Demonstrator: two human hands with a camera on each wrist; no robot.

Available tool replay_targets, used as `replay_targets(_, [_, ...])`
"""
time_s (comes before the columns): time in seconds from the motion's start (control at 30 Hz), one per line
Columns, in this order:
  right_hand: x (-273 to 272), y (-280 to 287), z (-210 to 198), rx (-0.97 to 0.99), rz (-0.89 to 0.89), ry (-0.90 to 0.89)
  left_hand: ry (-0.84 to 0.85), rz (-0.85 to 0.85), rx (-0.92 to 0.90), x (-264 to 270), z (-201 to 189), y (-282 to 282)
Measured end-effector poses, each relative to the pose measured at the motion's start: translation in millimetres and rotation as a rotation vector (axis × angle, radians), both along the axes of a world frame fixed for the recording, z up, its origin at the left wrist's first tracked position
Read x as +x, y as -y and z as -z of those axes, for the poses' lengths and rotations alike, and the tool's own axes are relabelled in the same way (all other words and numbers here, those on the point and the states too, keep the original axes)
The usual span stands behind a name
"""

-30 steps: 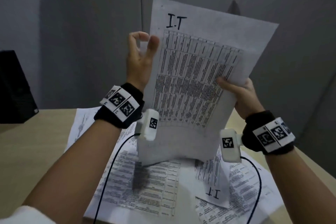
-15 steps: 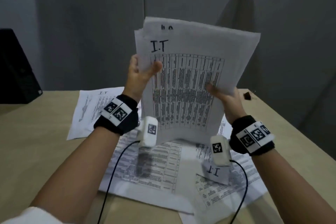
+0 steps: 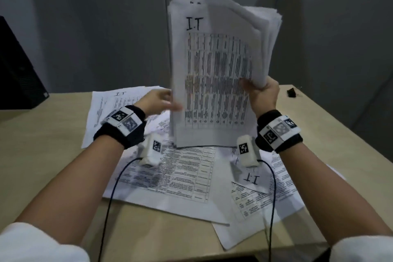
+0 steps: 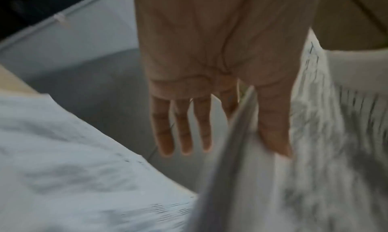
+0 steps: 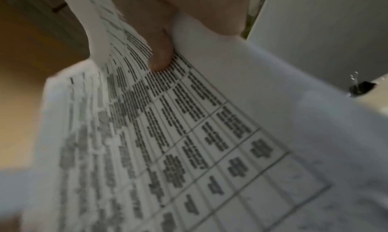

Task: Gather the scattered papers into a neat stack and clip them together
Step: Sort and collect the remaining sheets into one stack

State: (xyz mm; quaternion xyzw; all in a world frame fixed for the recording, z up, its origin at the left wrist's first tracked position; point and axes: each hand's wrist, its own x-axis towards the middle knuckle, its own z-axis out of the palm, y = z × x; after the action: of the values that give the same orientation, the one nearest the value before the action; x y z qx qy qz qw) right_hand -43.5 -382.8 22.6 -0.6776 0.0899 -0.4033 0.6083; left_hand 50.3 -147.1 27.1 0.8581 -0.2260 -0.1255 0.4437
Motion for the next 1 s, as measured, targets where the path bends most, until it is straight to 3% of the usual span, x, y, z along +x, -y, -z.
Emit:
replay_targets(0.07, [-8.6,11.7,-8.1,0.042,0.043,0.035,0.091,0.067,0.427,7.3,29.4,-12.1])
replay_targets(0.1, [-16.3,18.0,-14.0,0.069,0.083,0.069,0.103,0.102,0.555,9.9,42.1,-14.6])
replay_targets(0.23, [-46.5,56.2,-23.6,0.261,0.218,0.157,0.033,0.281,0.802,18.4,66.6,-6.5])
replay_targets(0.33, [-77.3,86.8,0.6,0.409,0.224,0.051,0.107,0.357,0.977,21.2,68.5,3.9])
replay_targets(0.47, [-116.8,103.8,41.2,0.671,-0.067,-0.321,0.065,0.381,0.923,18.0,62.8,12.2])
replay_targets(0.53, [-129.3,103.1,49.0,0.742,-0.193,-0.468,0.080,0.290,0.831,24.8,55.3,2.6])
replay_targets(0.63, [-134.4,100.7,65.8,0.755,-0.281,-0.623,-0.031,0.064,0.590,35.8,42.6,-16.1])
replay_targets(0.73, [-129.9,92.7,89.8,0.725,-0.167,-0.719,-0.023,-0.151,0.557,35.3,39.8,-19.2])
replay_targets(0.8, [-124.3,92.4,107.1,0.648,0.049,-0.708,-0.016,-0.203,0.649,37.3,44.4,-14.7])
replay_targets(0.87, [-119.1,86.5,107.9,0.543,0.143,-0.697,-0.071,-0.233,0.695,39.0,49.3,-6.8])
replay_targets(0.93, [-113.3,83.3,98.9,0.461,0.149,-0.718,-0.092,-0.230,0.741,38.6,50.8,-1.5])
replay_targets(1.0, [-105.2,84.8,88.3,0.429,0.045,-0.742,-0.053,-0.208,0.749,38.4,53.6,1.2])
